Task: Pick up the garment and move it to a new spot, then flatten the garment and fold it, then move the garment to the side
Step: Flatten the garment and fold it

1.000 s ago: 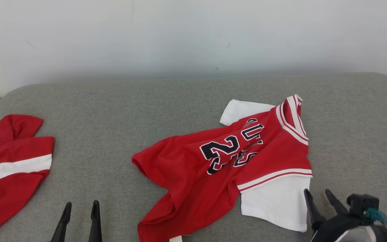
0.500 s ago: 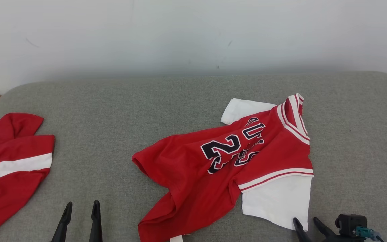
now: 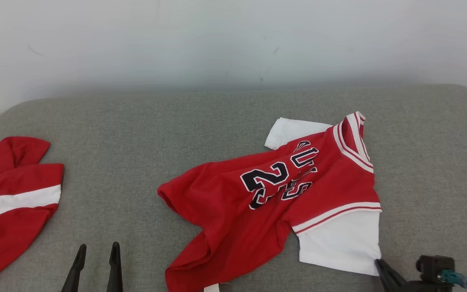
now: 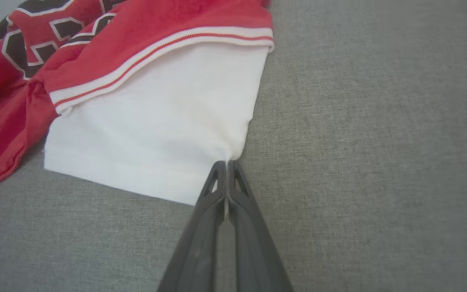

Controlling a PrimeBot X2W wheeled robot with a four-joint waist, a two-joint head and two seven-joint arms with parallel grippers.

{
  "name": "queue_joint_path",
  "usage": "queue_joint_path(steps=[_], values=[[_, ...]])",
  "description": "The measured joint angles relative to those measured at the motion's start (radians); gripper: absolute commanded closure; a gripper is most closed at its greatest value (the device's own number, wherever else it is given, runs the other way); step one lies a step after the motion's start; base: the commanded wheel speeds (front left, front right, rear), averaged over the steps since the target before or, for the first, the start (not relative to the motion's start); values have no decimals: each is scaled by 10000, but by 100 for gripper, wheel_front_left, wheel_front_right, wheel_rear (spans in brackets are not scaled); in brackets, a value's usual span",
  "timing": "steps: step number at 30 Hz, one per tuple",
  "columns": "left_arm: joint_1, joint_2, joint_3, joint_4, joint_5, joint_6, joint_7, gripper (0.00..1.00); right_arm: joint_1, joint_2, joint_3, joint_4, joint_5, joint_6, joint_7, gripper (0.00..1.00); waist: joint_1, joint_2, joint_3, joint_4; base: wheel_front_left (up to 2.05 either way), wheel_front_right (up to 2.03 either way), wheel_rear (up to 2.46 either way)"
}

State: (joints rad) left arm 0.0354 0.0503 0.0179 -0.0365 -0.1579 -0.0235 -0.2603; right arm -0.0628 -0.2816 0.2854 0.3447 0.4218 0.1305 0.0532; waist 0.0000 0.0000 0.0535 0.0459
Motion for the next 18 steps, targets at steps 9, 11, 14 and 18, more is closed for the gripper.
queue_joint_path(steps=[9, 11, 14, 18], values=[[34, 0, 2, 31, -2, 10, 0, 0, 962, -491, -443, -1103, 178, 0, 594, 100, 0, 0, -155, -175, 0, 0, 0], [50, 0, 10, 33, -2, 31, 0, 0, 1095, -539, -476, -1264, 211, 0, 717, 100, 0, 1, -176, -224, 0, 0, 0], [60, 0, 12, 38, -2, 31, 0, 0, 1174, -525, -583, -1417, 150, 0, 686, 3, 0, 0, -213, -286, 0, 0, 0], [72, 0, 21, 50, -2, 17, 0, 0, 1173, -443, -750, -1569, -157, 0, 449, 0, 0, 0, -284, -336, 0, 0, 0]])
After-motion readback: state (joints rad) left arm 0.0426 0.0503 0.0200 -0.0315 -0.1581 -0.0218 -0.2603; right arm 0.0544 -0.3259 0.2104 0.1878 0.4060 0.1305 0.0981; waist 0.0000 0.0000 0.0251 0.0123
